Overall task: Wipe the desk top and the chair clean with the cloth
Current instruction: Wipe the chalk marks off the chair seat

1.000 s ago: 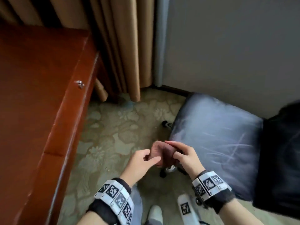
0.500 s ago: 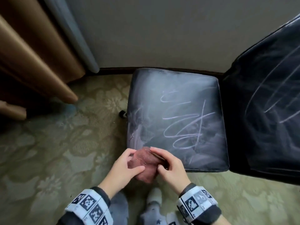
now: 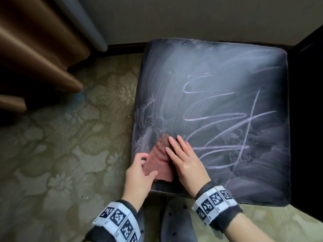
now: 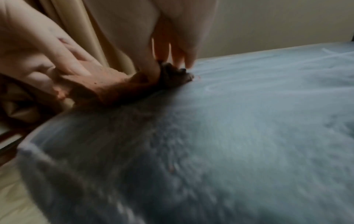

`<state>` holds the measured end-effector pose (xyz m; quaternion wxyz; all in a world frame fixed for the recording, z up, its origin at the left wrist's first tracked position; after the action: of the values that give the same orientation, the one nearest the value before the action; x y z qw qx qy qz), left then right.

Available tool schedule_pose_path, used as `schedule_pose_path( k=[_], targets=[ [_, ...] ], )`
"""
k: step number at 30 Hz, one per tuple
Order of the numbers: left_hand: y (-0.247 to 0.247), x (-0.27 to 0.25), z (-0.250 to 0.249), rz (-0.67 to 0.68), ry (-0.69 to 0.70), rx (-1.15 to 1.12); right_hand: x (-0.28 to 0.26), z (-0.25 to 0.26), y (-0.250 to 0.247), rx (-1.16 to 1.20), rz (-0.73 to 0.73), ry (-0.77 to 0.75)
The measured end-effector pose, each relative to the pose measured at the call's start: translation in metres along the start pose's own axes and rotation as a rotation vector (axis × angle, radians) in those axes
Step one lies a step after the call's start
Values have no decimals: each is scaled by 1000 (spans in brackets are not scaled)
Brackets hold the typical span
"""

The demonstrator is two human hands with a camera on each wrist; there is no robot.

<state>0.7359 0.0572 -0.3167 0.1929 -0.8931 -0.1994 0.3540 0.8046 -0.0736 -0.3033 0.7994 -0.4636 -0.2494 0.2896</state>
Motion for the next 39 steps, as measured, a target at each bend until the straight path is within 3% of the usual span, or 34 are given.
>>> schedule_pose_path(
  k=[2,4,6,8,11,13,15,16,18,23,26,29,31,36,39],
  targets=[
    [-11,-8,-15,-193,193,212,-5,7,7,-68,43,-89],
    [-9,-22,-39,-257,487,337,-6,7,2,-85,61,-181],
    [13,-30,-52,-142,769,461,2,-12,-13,-119,50,-159],
    [42,-28,-51,43,981,684,11,-46,-30,-209,58,-2],
    [61,5,-37,207,1156,928,16,-86,-40,-295,186,173],
    [51,32,-36,171,1138,959,15,-93,-34,-323,289,192],
    [34,52,-44,52,951,902,13,-94,-31,-345,320,208],
    [30,53,-44,13,861,865,13,-93,-30,-350,317,215],
    [34,33,-34,-15,807,841,14,-89,-30,-357,297,212],
    [41,-30,-2,88,925,935,10,-82,-26,-354,293,191],
    [41,-16,-29,125,936,959,9,-84,-26,-345,305,198],
    [56,6,-53,250,1108,955,9,-86,-25,-333,313,210],
    [59,11,-50,229,1192,904,8,-86,-25,-318,316,211],
    [37,-23,5,11,783,742,8,-84,-25,-314,316,209],
    [38,-25,5,31,617,713,8,-84,-24,-325,324,208]
  ],
)
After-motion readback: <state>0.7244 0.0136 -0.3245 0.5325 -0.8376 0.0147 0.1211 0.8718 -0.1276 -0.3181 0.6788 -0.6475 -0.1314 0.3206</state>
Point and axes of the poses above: each hand's wrist, its own x-axis towards the middle knuckle, its own y-axis out of the palm, z = x × y, the point moved 7 cm from there along x, towards the middle knuckle, and after that the axes turned 4 degrees about -z, right-handed, at the moved point
